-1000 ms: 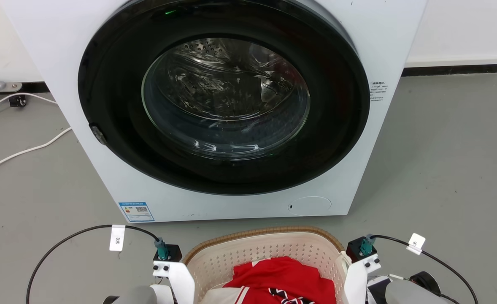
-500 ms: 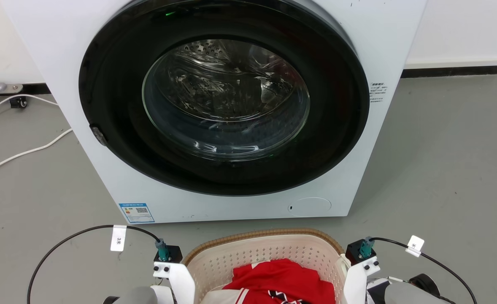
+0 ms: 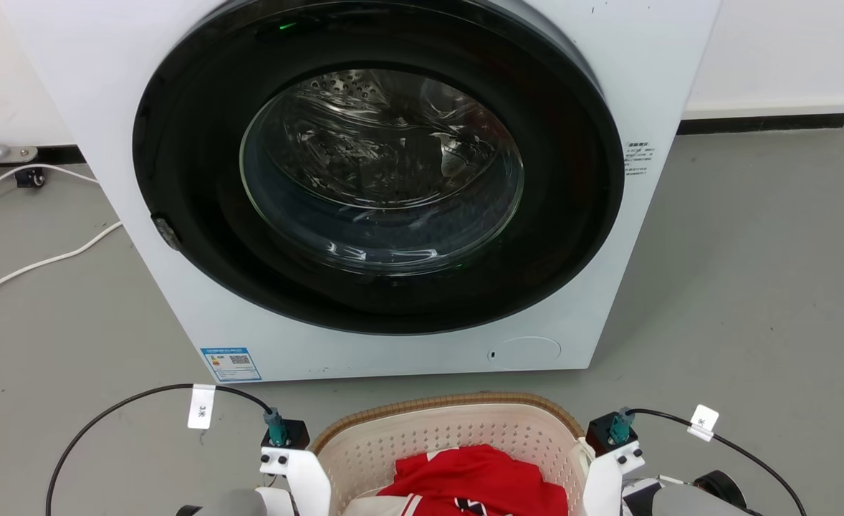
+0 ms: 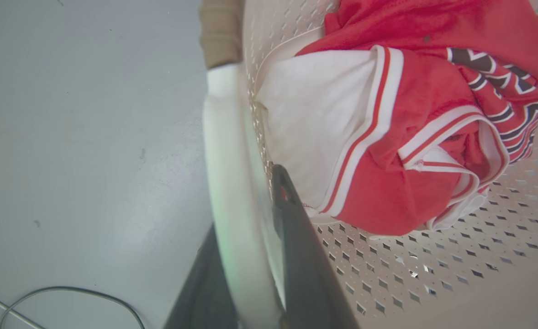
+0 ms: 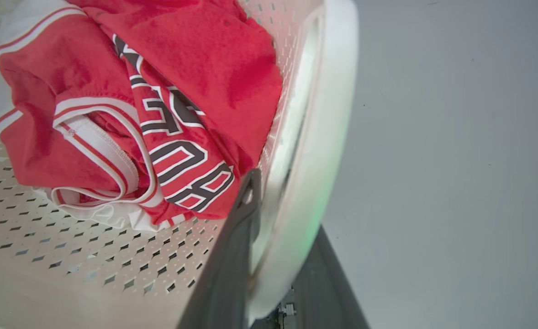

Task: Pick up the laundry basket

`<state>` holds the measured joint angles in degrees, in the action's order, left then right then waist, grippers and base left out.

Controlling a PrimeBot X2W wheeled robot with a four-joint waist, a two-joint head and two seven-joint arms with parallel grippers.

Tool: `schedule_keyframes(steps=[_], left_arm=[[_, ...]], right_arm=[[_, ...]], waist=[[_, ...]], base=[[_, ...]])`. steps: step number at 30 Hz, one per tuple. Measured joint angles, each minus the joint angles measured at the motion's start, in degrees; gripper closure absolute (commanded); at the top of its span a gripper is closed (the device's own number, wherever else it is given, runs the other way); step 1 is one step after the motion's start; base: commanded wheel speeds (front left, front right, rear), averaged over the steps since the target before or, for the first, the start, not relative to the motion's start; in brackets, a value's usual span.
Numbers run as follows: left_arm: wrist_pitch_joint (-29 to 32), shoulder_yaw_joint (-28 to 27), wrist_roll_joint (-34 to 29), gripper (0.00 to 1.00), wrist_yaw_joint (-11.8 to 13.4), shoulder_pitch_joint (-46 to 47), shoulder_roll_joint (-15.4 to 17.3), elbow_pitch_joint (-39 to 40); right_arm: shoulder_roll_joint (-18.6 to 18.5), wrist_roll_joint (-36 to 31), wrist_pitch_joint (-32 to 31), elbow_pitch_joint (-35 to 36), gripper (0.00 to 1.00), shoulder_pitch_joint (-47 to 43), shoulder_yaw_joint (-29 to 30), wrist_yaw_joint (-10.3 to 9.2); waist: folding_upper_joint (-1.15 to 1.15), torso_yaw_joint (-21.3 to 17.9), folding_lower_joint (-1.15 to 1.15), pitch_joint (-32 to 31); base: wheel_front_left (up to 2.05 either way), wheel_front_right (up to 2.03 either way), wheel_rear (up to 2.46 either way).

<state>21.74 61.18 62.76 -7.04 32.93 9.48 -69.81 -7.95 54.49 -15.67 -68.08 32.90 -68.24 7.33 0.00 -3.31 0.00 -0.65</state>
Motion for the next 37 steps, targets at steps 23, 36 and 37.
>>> schedule_keyframes(steps=[23,36,37], left_arm=[[-0.33,2.33,1.97,1.00,-0.01,0.20,0.03,-0.44],[-0.67,3.31,3.07,1.00,-0.01,0.44,-0.03,-0.67],[-0.68,3.45,3.14,1.00,-0.01,0.44,-0.04,-0.68]], right_arm=[[-0.01,3.35,0.54,-0.51,1.00,0.14,-3.14,0.00],[-0.10,4.14,0.76,-0.62,1.00,0.31,-3.99,0.00],[-0.11,4.42,0.76,-0.66,1.00,0.31,-4.09,0.00]], waist=[[0.00,0.22,0.00,0.12],[0.00,0.18,0.00,0.36],[0.00,0.20,0.00,0.40]], base=[[0.00,0.00,0.00],[0.00,0.00,0.00],[0.00,0.00,0.00]])
